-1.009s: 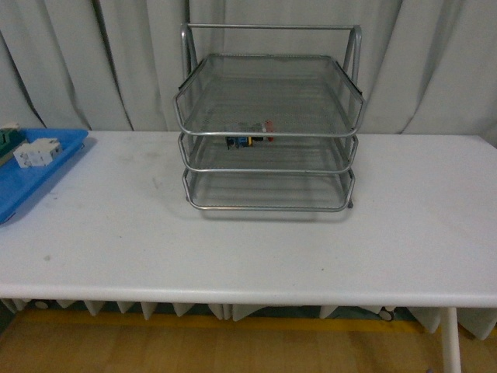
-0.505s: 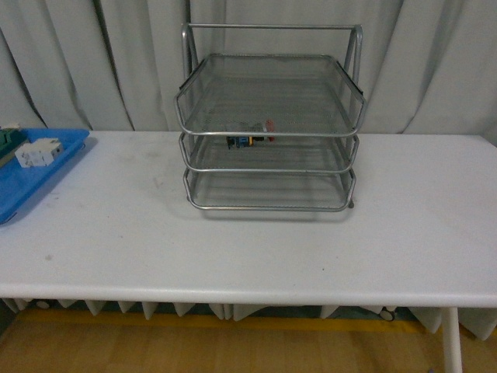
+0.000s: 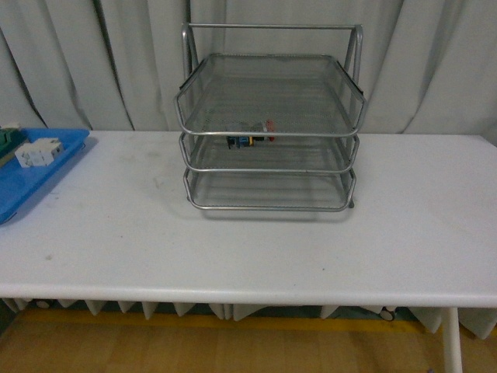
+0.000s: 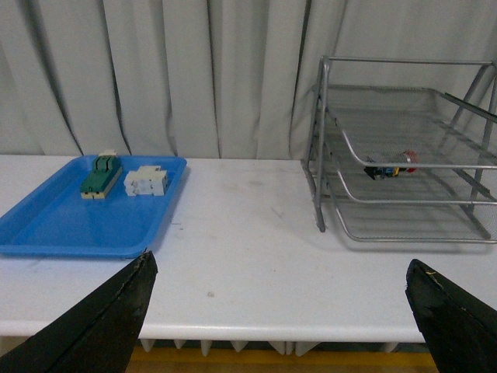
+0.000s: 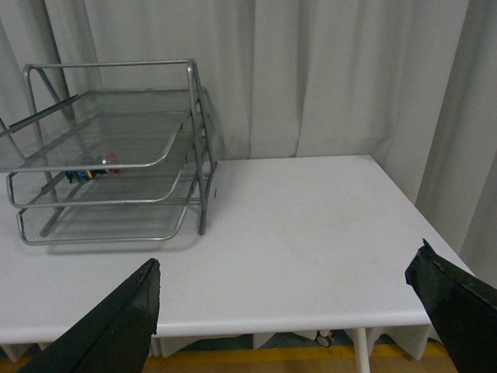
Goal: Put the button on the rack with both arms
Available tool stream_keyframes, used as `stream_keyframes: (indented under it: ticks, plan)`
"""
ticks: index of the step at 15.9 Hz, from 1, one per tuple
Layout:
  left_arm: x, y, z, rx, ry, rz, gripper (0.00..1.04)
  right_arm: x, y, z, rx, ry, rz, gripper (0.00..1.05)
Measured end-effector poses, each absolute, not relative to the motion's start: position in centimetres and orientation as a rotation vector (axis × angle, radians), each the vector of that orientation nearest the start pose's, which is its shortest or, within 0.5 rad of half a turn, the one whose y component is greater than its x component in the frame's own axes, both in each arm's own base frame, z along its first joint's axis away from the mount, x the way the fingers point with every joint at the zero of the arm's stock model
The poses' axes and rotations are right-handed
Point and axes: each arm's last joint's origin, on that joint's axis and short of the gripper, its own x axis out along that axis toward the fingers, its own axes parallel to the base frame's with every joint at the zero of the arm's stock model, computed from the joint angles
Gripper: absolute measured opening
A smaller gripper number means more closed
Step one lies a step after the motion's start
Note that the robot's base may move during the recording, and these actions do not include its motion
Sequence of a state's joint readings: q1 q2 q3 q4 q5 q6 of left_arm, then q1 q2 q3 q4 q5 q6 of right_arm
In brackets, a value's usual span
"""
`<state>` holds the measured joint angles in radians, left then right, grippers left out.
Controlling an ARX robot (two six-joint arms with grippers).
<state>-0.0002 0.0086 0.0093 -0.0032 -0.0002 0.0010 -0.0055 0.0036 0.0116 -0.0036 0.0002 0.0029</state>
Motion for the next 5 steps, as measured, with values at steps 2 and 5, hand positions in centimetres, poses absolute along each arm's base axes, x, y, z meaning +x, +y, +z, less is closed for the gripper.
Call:
stream_keyframes:
  ticks: [2, 5]
  plan:
    - [9.77, 0.00, 16.57, 0.001, 0.003, 0.000, 0.98, 9.72, -0.05, 16.68, 0.003, -0.004, -0.006, 0.98]
    - [9.77, 0.00, 16.57, 0.001, 0.002, 0.000, 0.98, 9.72, -0.05, 16.68, 0.003, -0.004, -0.006, 0.98]
